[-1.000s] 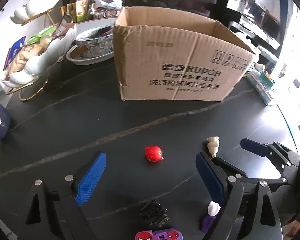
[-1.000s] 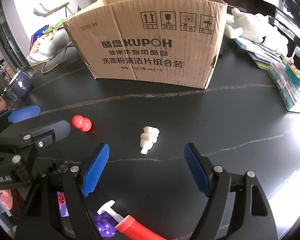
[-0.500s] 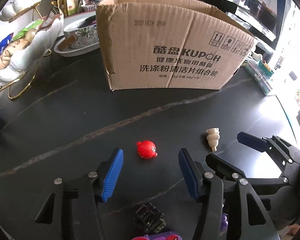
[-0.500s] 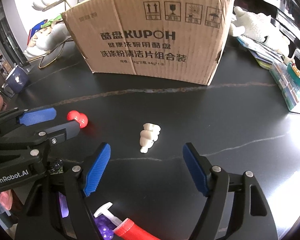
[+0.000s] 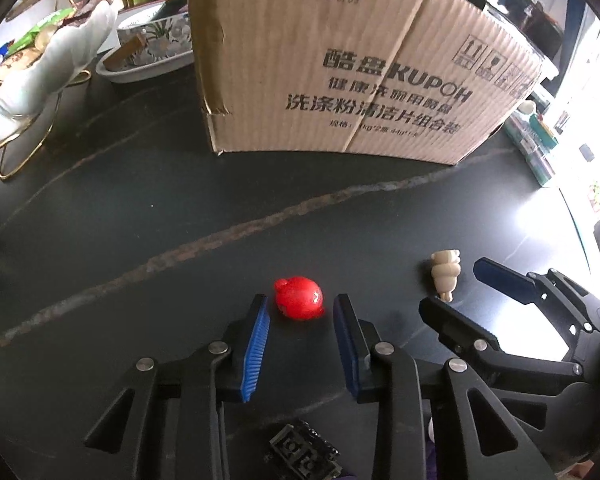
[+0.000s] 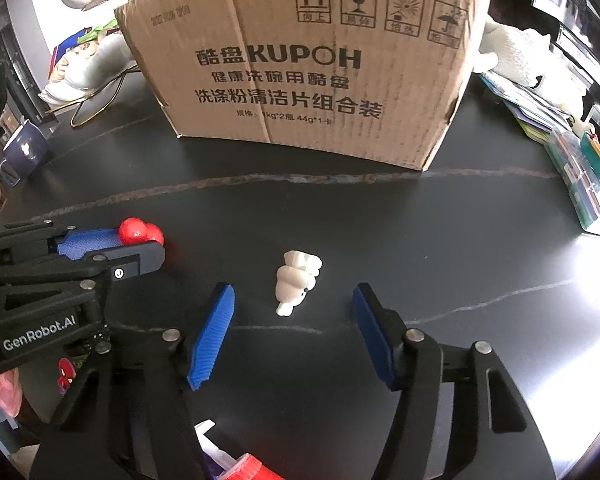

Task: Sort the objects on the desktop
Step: 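Move left gripper to the red ball toy while right gripper approaches the white figurine, then close left gripper on the red ball while right gripper closes on the white figurine, then lift and carry the red ball and white figurine in both grippers toward the box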

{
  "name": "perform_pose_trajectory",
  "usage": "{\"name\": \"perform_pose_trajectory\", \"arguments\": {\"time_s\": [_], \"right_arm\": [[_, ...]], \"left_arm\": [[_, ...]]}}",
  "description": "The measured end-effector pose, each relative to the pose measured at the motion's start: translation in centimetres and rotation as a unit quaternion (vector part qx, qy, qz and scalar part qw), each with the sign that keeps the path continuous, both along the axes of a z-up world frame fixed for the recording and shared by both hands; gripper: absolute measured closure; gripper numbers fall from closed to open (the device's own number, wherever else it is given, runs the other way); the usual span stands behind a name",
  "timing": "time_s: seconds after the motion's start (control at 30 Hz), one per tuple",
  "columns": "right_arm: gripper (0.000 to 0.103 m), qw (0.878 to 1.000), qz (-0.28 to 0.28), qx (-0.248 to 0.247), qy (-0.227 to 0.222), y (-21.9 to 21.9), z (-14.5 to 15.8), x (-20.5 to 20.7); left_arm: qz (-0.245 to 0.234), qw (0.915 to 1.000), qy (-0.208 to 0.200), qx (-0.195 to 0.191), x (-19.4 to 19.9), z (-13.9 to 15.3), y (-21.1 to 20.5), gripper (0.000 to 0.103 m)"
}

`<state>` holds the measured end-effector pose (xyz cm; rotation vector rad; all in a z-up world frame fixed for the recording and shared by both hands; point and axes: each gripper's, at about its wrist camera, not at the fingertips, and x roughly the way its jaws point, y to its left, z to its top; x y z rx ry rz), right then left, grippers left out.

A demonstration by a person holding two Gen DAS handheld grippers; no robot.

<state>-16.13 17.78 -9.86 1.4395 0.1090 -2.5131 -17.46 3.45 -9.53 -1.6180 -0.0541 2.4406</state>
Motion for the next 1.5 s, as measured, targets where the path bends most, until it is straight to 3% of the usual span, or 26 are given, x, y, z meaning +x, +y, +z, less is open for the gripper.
{"name": "perform_pose_trajectory", "arguments": {"time_s": [0.13, 0.23, 0.47, 0.77, 1.5], "right_arm": [[0.052, 1.0, 0.0, 0.004, -0.006, -0.2, -0.5, -0.2], [0.057, 1.0, -0.001, 0.008, -0.002, -0.2, -0.6, -0.4], [0.085, 1.0, -0.002, 0.007, -0.002, 0.0, -0.6, -0.7], [0.085, 1.0, -0.009, -0.008, -0.002, 0.7, 0.0, -0.4], [0.085, 0.999, -0.015, -0.022, 0.03, 1.4, 3.9, 2.9]], "left_arm": [[-0.002, 1.0, -0.001, 0.0, -0.1, -0.5, 0.0, 0.081], [-0.005, 0.9999, 0.002, -0.01, -0.2, -0.6, 0.2, 0.081], [-0.006, 0.9999, 0.005, -0.012, -0.2, -0.6, 0.7, 0.081], [-0.001, 1.0, 0.004, -0.007, -0.4, -0.3, 0.9, 0.081], [0.012, 0.9989, 0.045, -0.003, 3.1, 4.4, -0.3, 0.081]]}}
